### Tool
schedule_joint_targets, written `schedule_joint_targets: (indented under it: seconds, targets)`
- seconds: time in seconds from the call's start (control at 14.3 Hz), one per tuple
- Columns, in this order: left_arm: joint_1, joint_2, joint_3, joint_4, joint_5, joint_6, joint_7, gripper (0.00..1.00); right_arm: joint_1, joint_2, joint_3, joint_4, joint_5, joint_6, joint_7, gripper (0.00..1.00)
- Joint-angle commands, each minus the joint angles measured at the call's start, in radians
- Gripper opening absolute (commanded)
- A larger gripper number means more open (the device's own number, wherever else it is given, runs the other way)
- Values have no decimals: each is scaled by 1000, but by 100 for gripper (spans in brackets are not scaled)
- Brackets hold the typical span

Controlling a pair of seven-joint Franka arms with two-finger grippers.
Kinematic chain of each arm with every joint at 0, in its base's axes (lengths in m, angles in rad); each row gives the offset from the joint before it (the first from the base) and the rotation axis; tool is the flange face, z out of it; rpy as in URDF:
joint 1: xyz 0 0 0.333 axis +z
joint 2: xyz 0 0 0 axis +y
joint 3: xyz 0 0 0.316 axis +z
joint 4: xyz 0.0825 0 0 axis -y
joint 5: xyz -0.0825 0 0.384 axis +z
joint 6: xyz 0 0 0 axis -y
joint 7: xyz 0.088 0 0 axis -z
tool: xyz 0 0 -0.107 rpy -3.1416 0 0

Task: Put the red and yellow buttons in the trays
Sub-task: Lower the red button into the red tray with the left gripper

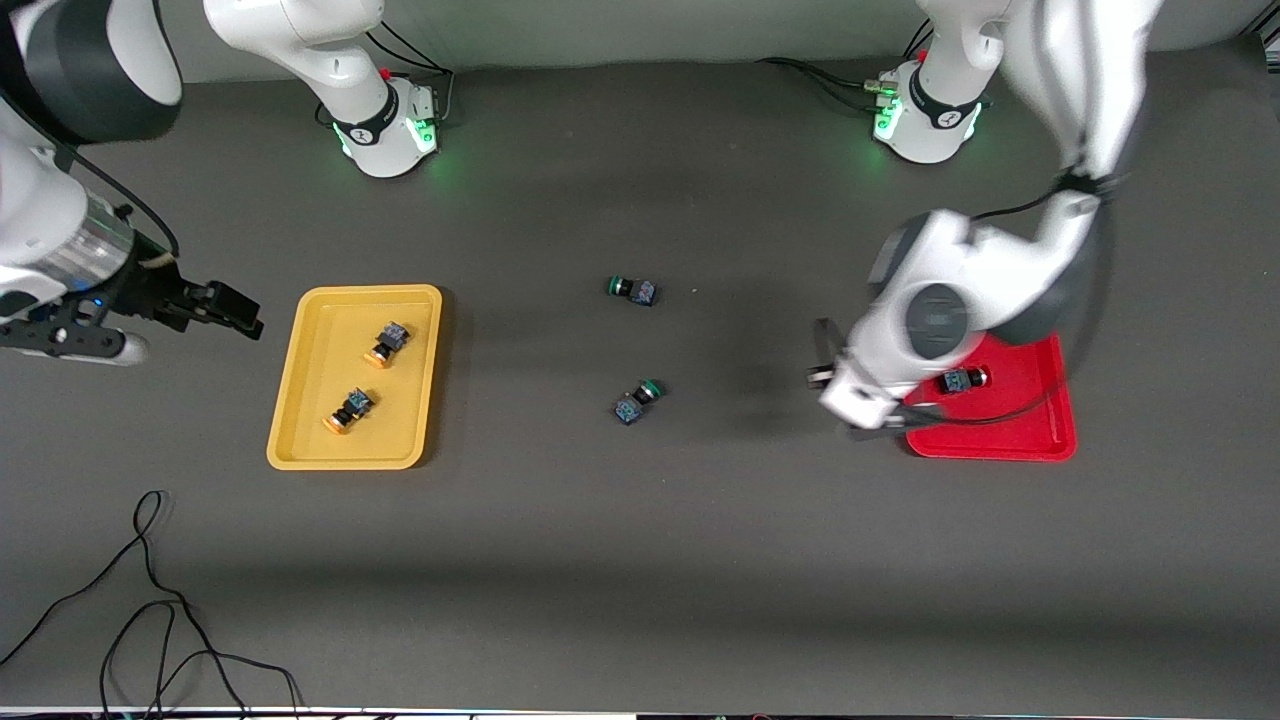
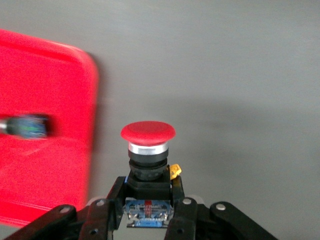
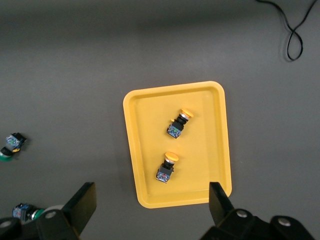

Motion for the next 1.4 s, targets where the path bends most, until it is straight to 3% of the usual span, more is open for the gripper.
schedule_joint_targets:
  seconds: [0.0, 0.28, 0.63, 0.7, 0.77, 0.84, 1.05, 1.33]
  targets:
    - [189, -89, -11, -133, -26, 1, 250, 0, -5, -13, -8, 29, 23, -56, -78, 100]
    - [403, -66, -9, -198, 25, 72, 505, 0, -15, -24, 7, 27, 32, -81, -88, 100]
    - [492, 35, -6, -277, 143, 262, 533, 0, -25, -18, 7, 29, 30, -75, -111, 100]
    - [492, 49, -6, -277, 146, 264, 533, 5, -26, -14, 8, 26, 29, -84, -112, 100]
    - [491, 58, -6, -275, 148, 264, 535, 38, -32, -14, 8, 17, 29, -93, -112, 100]
    - [491, 56, -6, -269, 148, 252, 536, 99, -58, -11, 18, 20, 30, -93, -112, 100]
    - [485, 18, -9, -205, 148, 137, 539, 100, -146, -21, 116, 15, 27, -95, -121, 100]
    - [482, -42, -57, 2, 137, -162, 538, 100, -150, -16, 114, 20, 24, -81, -121, 100]
